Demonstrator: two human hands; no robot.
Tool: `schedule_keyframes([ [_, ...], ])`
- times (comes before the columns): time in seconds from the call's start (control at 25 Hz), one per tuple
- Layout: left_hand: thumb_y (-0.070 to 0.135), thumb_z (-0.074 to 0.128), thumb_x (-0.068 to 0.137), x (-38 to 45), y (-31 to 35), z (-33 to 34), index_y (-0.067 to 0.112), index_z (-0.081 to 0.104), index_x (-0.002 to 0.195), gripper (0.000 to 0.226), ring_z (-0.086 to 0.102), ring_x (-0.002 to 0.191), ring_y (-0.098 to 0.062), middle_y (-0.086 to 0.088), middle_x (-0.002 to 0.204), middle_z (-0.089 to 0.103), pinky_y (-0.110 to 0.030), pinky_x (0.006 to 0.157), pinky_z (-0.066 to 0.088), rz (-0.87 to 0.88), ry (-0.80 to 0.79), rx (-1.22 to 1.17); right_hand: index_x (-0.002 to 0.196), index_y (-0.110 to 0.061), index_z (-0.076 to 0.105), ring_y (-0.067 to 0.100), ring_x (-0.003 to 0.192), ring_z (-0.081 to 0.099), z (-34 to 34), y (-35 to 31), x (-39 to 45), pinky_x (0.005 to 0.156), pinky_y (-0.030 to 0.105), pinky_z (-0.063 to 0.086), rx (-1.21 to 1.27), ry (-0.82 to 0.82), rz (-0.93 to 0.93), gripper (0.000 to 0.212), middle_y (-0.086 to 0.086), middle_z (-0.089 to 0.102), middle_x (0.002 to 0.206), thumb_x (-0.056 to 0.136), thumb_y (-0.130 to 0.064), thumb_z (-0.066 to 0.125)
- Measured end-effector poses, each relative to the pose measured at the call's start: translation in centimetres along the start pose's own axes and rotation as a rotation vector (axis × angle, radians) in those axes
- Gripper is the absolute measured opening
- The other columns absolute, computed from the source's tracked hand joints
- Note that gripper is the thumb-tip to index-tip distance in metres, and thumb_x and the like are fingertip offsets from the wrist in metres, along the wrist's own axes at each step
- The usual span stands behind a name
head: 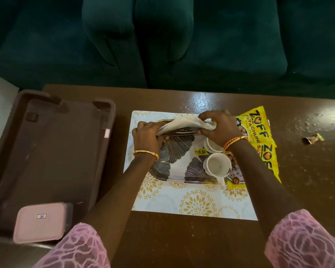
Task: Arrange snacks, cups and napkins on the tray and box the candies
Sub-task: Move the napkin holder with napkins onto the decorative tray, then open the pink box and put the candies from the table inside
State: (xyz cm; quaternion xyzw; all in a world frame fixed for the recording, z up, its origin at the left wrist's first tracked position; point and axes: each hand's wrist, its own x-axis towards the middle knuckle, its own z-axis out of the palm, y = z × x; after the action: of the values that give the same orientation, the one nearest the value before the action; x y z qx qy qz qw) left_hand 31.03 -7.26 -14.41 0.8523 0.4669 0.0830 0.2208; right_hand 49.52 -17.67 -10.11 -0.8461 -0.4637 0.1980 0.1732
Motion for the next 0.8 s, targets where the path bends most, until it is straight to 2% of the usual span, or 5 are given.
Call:
schedule_keyframes([
  [0.32,0.023,0.065,0.082,-0.2,0.0,0.1,0.018,0.051,0.127,0.048,0.041,0.121,-0.029,-0.009,0.13,0.055,-0.044,0.096,0.035,-0.075,-0.069,0.057,0.127,-0.023,0.052,0.036,0.122,0.039,0.5,-0.3,-1.2,0.1,0.05,0.035,0.037,0.026,0.055,0.053,0.008,0.056,0.132,0.076,-0.022,0.069],
  [0.44,0.019,0.067,0.081,-1.4,-0.1,-0.5,0.016,0.047,0.129,0.052,0.041,0.123,-0.03,-0.011,0.134,0.049,-0.045,0.097,0.037,-0.132,-0.007,-0.039,0.127,-0.018,0.052,0.033,0.119,0.042,0.5,-0.8,-2.6,0.097,0.041,0.034,0.069,0.151,0.06,0.055,0.011,0.054,0.129,0.075,-0.018,0.067],
  [0.6,0.019,0.059,0.085,-4.8,0.1,-1.8,0.011,0.052,0.122,0.038,0.049,0.116,-0.029,-0.013,0.126,0.055,-0.042,0.093,0.042,-0.134,0.089,-0.159,0.087,-0.005,0.065,0.029,0.085,0.055,1.5,-4.8,-6.1,0.071,0.019,0.032,0.264,0.612,0.03,0.015,0.016,0.063,0.089,0.075,-0.008,0.056],
  [0.68,0.021,0.057,0.086,-7.0,-0.5,-2.7,0.011,0.057,0.114,0.03,0.054,0.11,-0.028,-0.012,0.119,0.061,-0.041,0.091,0.043,-0.149,0.114,-0.228,0.067,-0.001,0.059,0.03,0.065,0.055,2.7,-7.6,-8.1,0.06,0.024,0.039,0.34,0.751,-0.017,0.013,0.016,0.061,0.069,0.075,-0.002,0.048],
  [0.8,0.021,0.053,0.089,-10.3,-2.1,-4.8,0.01,0.063,0.101,0.019,0.062,0.089,-0.025,-0.009,0.099,0.069,-0.041,0.081,0.048,-0.136,0.169,-0.293,0.058,0.002,0.052,0.031,0.05,0.051,5.2,-11.6,-10.1,0.048,0.035,0.041,0.43,0.73,-0.059,0.02,0.017,0.056,0.054,0.074,-0.001,0.041],
])
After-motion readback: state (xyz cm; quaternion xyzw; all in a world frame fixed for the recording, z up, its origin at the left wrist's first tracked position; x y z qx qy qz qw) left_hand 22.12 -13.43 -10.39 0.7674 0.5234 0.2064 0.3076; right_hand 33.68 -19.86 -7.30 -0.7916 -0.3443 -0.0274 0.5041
